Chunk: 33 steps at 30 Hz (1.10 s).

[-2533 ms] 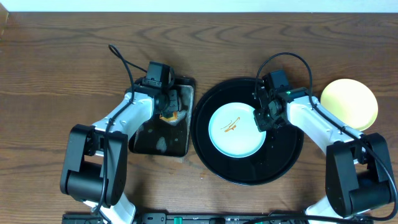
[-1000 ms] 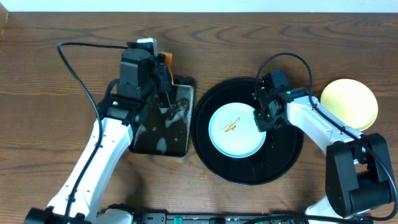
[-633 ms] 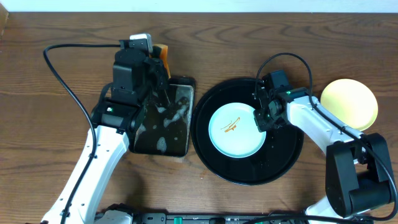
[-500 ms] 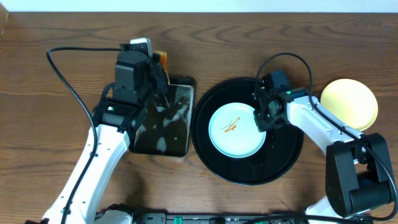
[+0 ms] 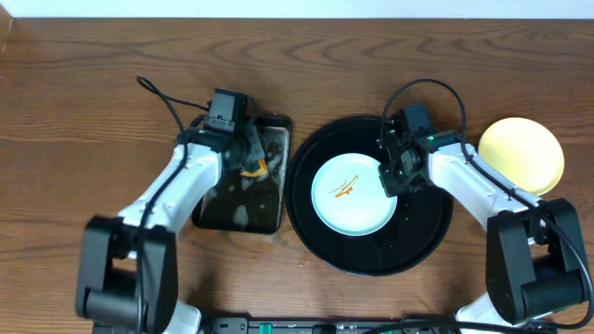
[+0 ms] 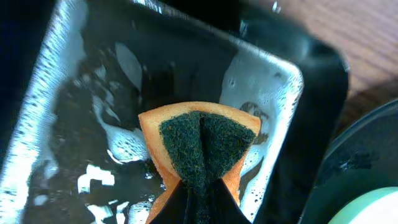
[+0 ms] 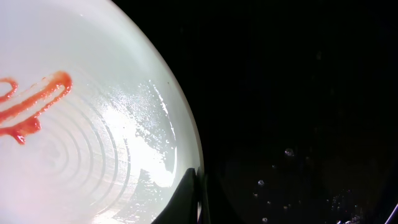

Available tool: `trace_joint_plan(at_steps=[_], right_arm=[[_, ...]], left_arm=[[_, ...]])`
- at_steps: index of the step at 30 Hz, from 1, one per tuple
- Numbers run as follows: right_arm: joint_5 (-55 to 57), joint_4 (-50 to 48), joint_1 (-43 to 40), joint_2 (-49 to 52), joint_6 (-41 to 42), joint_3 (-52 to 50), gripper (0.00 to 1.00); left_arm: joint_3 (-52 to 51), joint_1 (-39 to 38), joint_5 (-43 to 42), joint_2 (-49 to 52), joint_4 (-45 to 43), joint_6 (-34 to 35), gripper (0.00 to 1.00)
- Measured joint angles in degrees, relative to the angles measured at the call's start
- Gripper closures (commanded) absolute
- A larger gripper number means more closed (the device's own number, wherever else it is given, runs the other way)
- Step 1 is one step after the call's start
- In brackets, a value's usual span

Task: Clean dirty plates on tray and stack at the side
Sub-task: 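Lift the sponge with the left gripper toward the green plate, then scrub the sauce off the green plate with the sponge in left gripper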

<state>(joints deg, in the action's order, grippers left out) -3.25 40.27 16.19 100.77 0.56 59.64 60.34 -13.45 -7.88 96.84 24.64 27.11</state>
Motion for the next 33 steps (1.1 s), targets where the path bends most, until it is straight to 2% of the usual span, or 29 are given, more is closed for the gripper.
trace_joint_plan(at_steps=[9, 15, 27, 33], right_arm=[[0.00, 0.09, 0.00, 0.00, 0.00, 0.00, 0.99], [0.00, 0.61, 0.00, 0.00, 0.00, 0.00, 0.99], [0.00, 0.63, 0.02, 0.00, 0.00, 0.00, 0.99], [0.00, 0.66, 0.02, 0.00, 0.00, 0.00, 0.99]], left_arm=[[2.12, -0.92, -4.22, -0.17, 4.79, -0.46, 0.93], [9.01, -6.62, -5.33, -0.20, 8.98, -2.58, 0.93], [10.27, -20.61, -8.76, 3.39, 1.53, -2.75, 0.92], [10.27, -25.27, -8.98, 8.70, -2.29, 0.81, 0.93]])
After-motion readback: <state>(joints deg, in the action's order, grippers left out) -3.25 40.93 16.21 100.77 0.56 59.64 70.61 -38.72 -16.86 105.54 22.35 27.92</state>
